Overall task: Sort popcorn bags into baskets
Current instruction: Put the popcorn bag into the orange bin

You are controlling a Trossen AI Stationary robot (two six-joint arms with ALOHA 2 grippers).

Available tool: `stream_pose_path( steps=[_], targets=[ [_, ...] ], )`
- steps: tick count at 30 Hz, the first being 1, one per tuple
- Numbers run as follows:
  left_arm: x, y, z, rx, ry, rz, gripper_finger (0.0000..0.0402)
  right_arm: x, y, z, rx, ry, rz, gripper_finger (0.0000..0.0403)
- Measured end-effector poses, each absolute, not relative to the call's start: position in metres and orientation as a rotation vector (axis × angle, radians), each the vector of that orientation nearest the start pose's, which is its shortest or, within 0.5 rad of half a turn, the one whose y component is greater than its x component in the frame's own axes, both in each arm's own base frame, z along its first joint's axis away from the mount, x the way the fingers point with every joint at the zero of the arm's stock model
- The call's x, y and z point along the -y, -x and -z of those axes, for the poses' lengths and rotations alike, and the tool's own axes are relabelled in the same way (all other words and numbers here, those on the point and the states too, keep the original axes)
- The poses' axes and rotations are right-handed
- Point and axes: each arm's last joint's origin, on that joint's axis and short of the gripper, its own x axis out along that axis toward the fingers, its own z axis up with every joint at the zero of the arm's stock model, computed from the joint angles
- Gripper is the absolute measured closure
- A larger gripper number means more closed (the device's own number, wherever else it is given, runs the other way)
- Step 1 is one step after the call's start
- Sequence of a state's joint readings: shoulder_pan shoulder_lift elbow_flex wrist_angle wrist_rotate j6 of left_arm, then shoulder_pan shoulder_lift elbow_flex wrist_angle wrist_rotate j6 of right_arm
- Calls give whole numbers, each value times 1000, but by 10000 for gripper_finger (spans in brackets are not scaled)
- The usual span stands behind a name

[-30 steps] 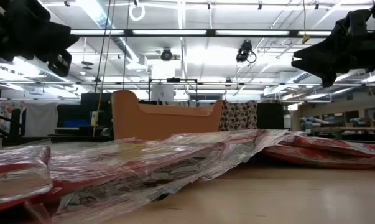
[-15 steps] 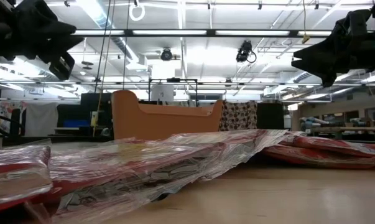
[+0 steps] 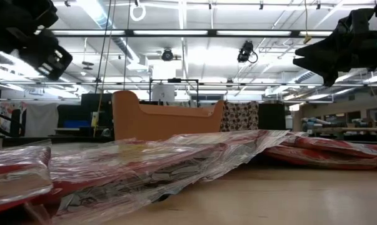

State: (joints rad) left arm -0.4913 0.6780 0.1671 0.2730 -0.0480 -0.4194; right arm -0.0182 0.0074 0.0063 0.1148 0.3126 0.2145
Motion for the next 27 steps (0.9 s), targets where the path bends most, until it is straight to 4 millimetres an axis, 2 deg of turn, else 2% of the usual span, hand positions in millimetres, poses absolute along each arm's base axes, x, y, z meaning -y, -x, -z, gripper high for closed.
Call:
stream_pose_path(
  steps=[3, 7, 15, 20, 27],
  targets=[
    [85, -140, -177, -423, 384, 424, 224, 11, -95, -181, 202, -261, 308, 239],
    [104, -150, -174, -548, 413, 418, 222, 10, -95, -185, 258, -416, 252, 239],
    [127, -178, -174, -719, 399, 351, 198, 4, -95, -194, 319, -400, 80, 239],
    [145, -195, -176, -807, 260, 379, 189, 2, -100, -189, 257, -435, 69, 239],
    [182, -209, -175, -880, 52, 368, 189, 0, -113, -177, 121, -456, 112, 239]
  ],
)
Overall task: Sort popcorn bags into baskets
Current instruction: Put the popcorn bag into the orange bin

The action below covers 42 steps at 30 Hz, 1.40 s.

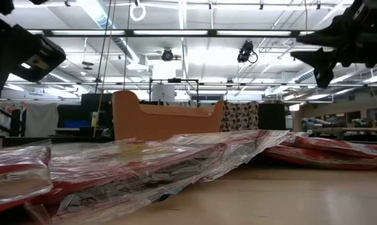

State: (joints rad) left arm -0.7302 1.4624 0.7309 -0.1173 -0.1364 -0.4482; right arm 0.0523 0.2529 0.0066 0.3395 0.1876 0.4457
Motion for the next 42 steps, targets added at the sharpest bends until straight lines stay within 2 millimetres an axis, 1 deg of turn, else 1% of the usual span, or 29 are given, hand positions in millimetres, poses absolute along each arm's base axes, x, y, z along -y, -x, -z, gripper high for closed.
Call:
stream_pose_path(
  steps=[3, 6, 10, 12, 16, 22, 26, 29, 35, 38, 42],
  targets=[
    [202, -213, -169, -911, -32, 368, 189, -3, -118, -175, 93, -451, 102, 239],
    [222, -215, -164, -948, -124, 385, 189, -8, -124, -177, 76, -427, 72, 239],
    [245, -213, -156, -1011, -286, 384, 189, -15, -134, -188, 39, -361, 48, 239],
    [254, -212, -151, -1017, -368, 347, 189, -19, -140, -196, 32, -317, 31, 239],
    [271, -214, -147, -986, -530, 302, 189, -24, -150, -206, 7, -220, 14, 239],
    [293, -218, -153, -1034, -655, 275, 189, -27, -159, -211, -18, -168, 15, 239],
    [302, -218, -150, -1078, -689, 261, 189, -27, -162, -211, -23, -149, 11, 239],
    [306, -217, -140, -1104, -728, 261, 189, -27, -162, -212, -19, -147, 6, 239],
    [306, -219, -130, -1086, -773, 194, 192, -28, -162, -213, -11, -129, -15, 239],
    [305, -220, -129, -1094, -770, 191, 214, -28, -162, -213, -6, -127, -22, 239],
    [303, -222, -128, -1105, -771, 186, 269, -28, -162, -213, -6, -126, -22, 239]
  ],
)
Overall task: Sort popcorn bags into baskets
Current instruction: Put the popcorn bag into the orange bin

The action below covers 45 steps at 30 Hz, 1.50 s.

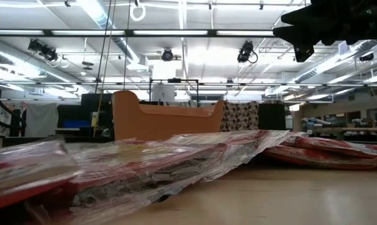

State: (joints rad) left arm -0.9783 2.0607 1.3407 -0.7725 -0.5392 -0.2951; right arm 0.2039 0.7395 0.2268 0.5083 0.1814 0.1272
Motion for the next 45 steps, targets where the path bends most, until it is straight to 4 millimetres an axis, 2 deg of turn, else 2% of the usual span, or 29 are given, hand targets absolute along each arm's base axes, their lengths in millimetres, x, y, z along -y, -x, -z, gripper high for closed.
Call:
stream_pose_path(
  steps=[7, 12, 14, 17, 22, 26, 32, 38, 42, 45],
  targets=[
    [301, -222, -126, -1102, -692, 105, 383, -28, -162, -213, -6, -126, -24, 239],
    [294, -227, -132, -1132, -579, 3, 393, -28, -162, -214, 6, -130, -25, 239],
    [289, -231, -146, -1137, -556, -18, 396, -28, -162, -217, 30, -137, -26, 239],
    [280, -239, -178, -1125, -509, -58, 398, -27, -162, -220, 70, -144, -20, 239],
    [251, -258, -223, -1081, -415, -146, 399, -19, -162, -223, 99, -122, 57, 239],
    [217, -279, -253, -1024, -339, -233, 400, -12, -163, -223, 102, -120, 97, 239],
    [146, -314, -291, -973, -235, -397, 400, -14, -163, -222, 95, -126, 58, 239],
    [68, -348, -315, -969, -86, -522, 401, -26, -161, -223, 86, -167, -92, 239],
    [17, -355, -322, -1002, 2, -574, 401, -33, -160, -219, 44, -164, -133, 239],
    [-18, -353, -322, -1062, 119, -571, 400, -37, -159, -216, 21, -133, -139, 239]
  ],
)
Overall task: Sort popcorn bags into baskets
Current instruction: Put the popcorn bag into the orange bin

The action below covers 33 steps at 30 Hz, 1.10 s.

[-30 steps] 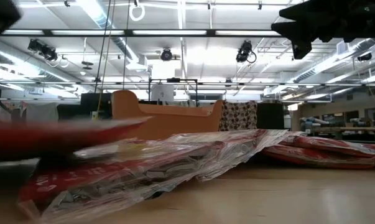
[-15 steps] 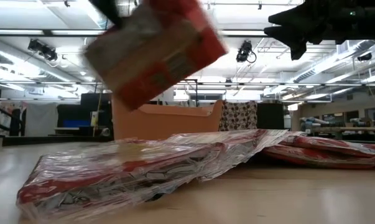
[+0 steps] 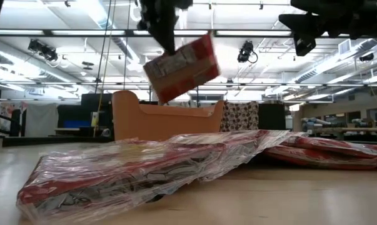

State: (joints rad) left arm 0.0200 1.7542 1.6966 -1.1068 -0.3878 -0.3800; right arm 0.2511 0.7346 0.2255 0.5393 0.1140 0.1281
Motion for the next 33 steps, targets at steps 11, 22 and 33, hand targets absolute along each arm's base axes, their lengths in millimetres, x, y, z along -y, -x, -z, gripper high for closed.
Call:
stream_pose_path(
  steps=[11, 22, 33],
  targets=[
    [-118, -344, -281, -1324, 340, -674, 399, -41, -157, -209, 29, -62, -87, 239],
    [-88, -368, -260, -1393, 276, -551, 265, -41, -156, -210, 43, 41, -103, 239],
    [62, -391, -271, -1252, -207, -93, 236, -41, -157, -209, 38, 165, -97, 239]
  ],
)
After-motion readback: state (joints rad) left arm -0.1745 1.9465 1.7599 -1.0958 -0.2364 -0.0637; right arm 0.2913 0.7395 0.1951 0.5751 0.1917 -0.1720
